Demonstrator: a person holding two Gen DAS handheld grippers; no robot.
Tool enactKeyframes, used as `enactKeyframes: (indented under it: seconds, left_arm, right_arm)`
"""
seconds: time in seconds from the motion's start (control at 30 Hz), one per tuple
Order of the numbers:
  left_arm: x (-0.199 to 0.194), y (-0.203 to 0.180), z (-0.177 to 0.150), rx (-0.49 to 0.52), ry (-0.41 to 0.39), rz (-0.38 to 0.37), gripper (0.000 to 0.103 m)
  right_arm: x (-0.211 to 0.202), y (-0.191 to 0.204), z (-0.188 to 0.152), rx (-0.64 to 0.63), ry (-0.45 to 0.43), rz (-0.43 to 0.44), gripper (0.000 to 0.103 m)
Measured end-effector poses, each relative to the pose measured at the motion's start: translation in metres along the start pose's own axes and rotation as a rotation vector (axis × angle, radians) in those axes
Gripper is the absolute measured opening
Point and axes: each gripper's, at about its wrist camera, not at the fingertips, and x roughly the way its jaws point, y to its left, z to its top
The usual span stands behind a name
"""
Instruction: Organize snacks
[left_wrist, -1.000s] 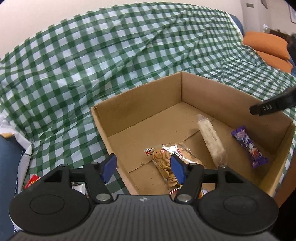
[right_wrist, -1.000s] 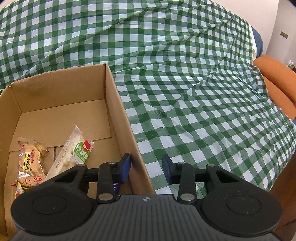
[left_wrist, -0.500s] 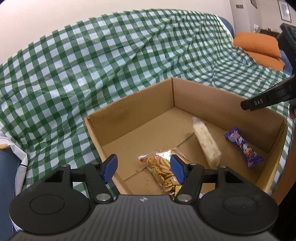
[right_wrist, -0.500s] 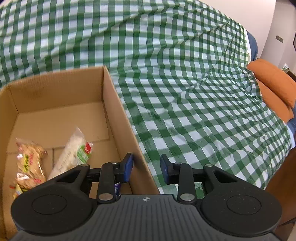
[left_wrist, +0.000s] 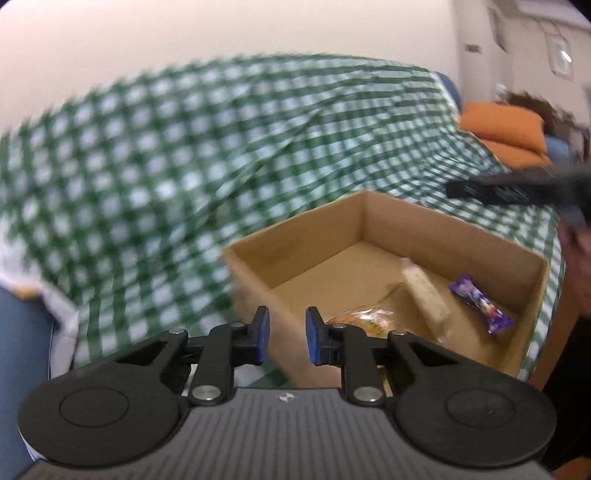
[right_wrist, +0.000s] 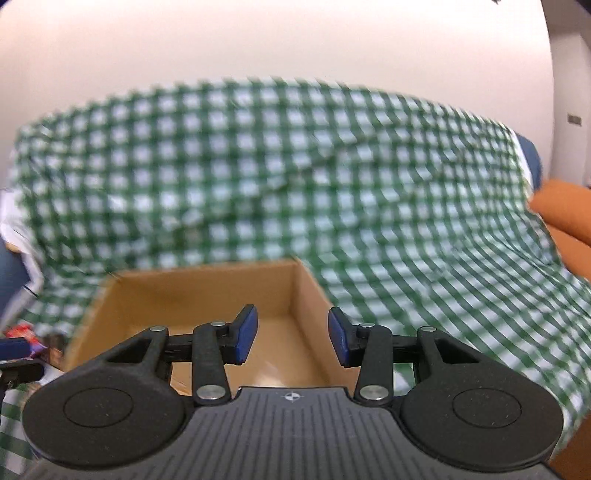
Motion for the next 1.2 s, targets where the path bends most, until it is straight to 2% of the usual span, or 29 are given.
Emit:
enactKeyframes:
  seconds: [0.03,0.07,0.1,0.2,0.23,0.27,0.37,0.43,0.53,0.57,0.6,0.73,0.83,0.9,0.97,1.1,1.2]
  left_arm:
    - [0.002,0.017,0.0,-0.044,0.034,-0.018,0.023]
    - [0.004,0.029,-0.001,-0.074,0.052,-0.014,0.023]
    - [0.007,0.04,-0.005,-0.102,0.068,0.003,0.023]
    - [0.021,0.069,-0.025,-0.227,0.134,0.034,0.023]
    - [0.029,0.077,-0.028,-0.256,0.198,0.06,0.023]
    - [0.033,0.084,-0.029,-0.29,0.23,0.098,0.023]
    - [0.043,0.11,-0.036,-0.464,0.269,0.094,0.026]
    - [0.053,0.125,-0.043,-0.581,0.329,0.086,0.027]
    - [0.07,0.133,-0.057,-0.674,0.441,0.082,0.051]
    - [0.078,0.134,-0.061,-0.687,0.483,0.081,0.066]
    - [0.083,0.134,-0.065,-0.692,0.521,0.088,0.074]
    - [0.092,0.13,-0.07,-0.661,0.563,0.104,0.082]
    - [0.103,0.121,-0.068,-0.617,0.593,0.114,0.085]
    - [0.112,0.116,-0.067,-0.594,0.617,0.112,0.091]
    - [0.122,0.109,-0.068,-0.563,0.648,0.114,0.097]
    - [0.138,0.099,-0.072,-0.5,0.706,0.15,0.097]
    - [0.143,0.098,-0.074,-0.499,0.716,0.157,0.097]
  right_arm:
    - [-0.004,0.007,0.0,-0.004,-0.016,0.026,0.036]
    - [-0.008,0.015,0.0,-0.012,-0.028,0.062,0.029]
    - [-0.01,0.023,0.0,-0.023,-0.036,0.094,0.027]
    - [-0.017,0.054,-0.006,-0.082,-0.046,0.191,0.027]
    - [-0.02,0.066,-0.009,-0.11,-0.046,0.225,0.027]
    - [-0.023,0.079,-0.013,-0.143,-0.045,0.264,0.027]
    - [-0.036,0.126,-0.029,-0.267,-0.032,0.372,0.027]
    - [-0.041,0.155,-0.042,-0.348,-0.007,0.426,0.027]
    - [-0.047,0.195,-0.061,-0.457,0.035,0.478,0.027]
    - [-0.044,0.207,-0.069,-0.496,0.068,0.48,0.027]
    - [-0.04,0.216,-0.076,-0.528,0.102,0.472,0.027]
    - [-0.015,0.239,-0.092,-0.568,0.255,0.418,0.027]
    - [-0.002,0.246,-0.1,-0.588,0.324,0.384,0.028]
    - [0.005,0.251,-0.108,-0.616,0.365,0.362,0.028]
    - [0.007,0.255,-0.117,-0.651,0.393,0.334,0.029]
    - [0.018,0.262,-0.127,-0.692,0.423,0.319,0.032]
    - [0.022,0.263,-0.135,-0.72,0.432,0.302,0.032]
